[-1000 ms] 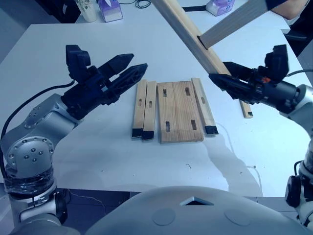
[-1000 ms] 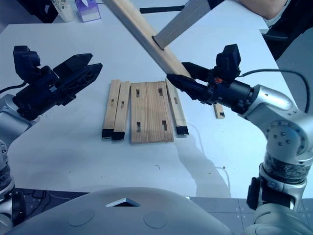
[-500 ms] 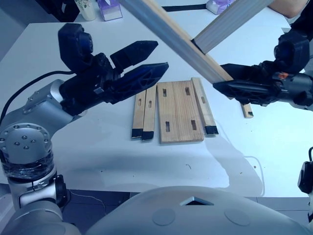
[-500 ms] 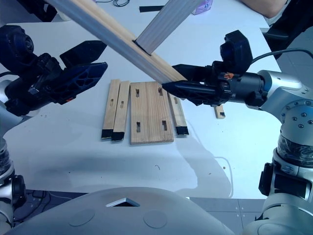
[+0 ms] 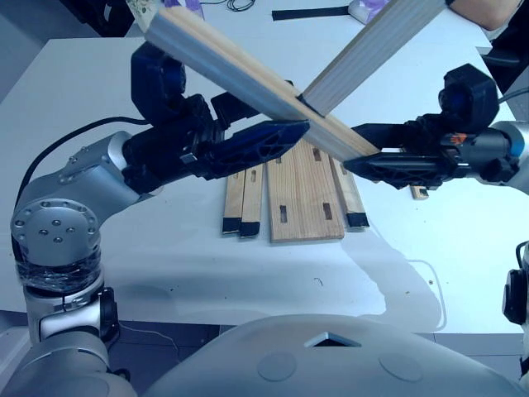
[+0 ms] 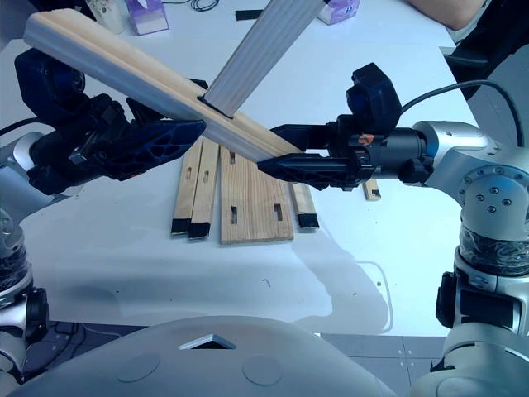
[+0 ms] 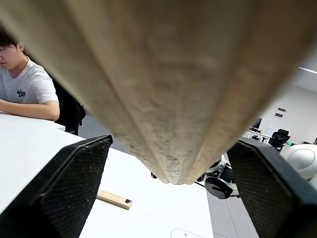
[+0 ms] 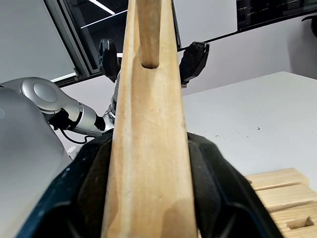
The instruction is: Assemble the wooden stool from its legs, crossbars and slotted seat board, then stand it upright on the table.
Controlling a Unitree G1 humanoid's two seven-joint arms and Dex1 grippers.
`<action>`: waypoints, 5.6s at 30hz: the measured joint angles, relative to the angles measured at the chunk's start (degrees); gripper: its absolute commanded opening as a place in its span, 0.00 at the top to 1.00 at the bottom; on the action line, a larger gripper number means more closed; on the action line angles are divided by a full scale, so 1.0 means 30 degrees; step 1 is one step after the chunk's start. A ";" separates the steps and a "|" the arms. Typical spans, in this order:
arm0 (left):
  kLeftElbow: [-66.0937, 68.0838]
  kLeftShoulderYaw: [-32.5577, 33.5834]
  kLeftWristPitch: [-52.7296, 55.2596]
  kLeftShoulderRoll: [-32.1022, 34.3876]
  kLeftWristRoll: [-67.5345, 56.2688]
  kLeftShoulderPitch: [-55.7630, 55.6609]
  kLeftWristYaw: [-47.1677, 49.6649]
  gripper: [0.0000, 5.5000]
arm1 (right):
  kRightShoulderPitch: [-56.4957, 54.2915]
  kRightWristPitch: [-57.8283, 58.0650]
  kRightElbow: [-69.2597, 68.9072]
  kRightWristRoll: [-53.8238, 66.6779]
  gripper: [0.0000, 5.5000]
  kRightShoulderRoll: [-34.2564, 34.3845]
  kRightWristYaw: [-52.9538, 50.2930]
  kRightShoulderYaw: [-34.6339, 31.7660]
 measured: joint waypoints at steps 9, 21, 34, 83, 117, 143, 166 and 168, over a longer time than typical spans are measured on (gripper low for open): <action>-0.0444 0.0063 0.0388 0.0555 0.0514 0.0839 -0.1997 0.46 | 0.0006 -0.0615 -0.0186 -0.0763 0.62 0.0048 0.0363 0.0519; -0.0098 -0.0342 0.0539 0.0497 0.1015 0.0744 -0.1776 0.62 | 0.0734 -0.1389 -0.0572 -0.1644 0.62 -0.0020 0.0860 0.0791; -0.0096 -0.0710 0.0667 0.0276 0.1081 -0.0045 -0.0385 0.46 | 0.1326 -0.1671 -0.0660 -0.2111 0.62 -0.0110 0.0845 0.1013; 0.1104 0.1767 -0.0475 0.2219 0.4285 0.0391 -0.3293 0.63 | 0.5325 -0.5774 0.0565 -0.8988 0.47 -0.3542 0.3487 0.2098; 0.0201 -0.2986 -0.4668 0.3872 1.5976 0.2927 -1.0432 0.63 | 0.7668 -0.7990 -0.0100 -1.0936 0.47 -0.3366 0.2582 0.1009; 0.1687 -0.3856 -0.5311 0.3444 1.6469 0.1683 -1.1658 0.63 | 0.8225 -0.7992 -0.0501 -1.0993 0.47 -0.2877 0.2127 0.1291; 0.1567 -0.3856 -0.4328 0.3264 1.6466 0.1084 -1.1672 0.63 | 0.8409 -0.7996 -0.0657 -1.0967 0.47 -0.2757 0.1750 0.1285; 0.1435 -0.3841 -0.4144 0.3267 1.6372 0.1083 -1.1671 0.63 | 0.8510 -0.7995 -0.0672 -1.0966 0.47 -0.2739 0.1737 0.1285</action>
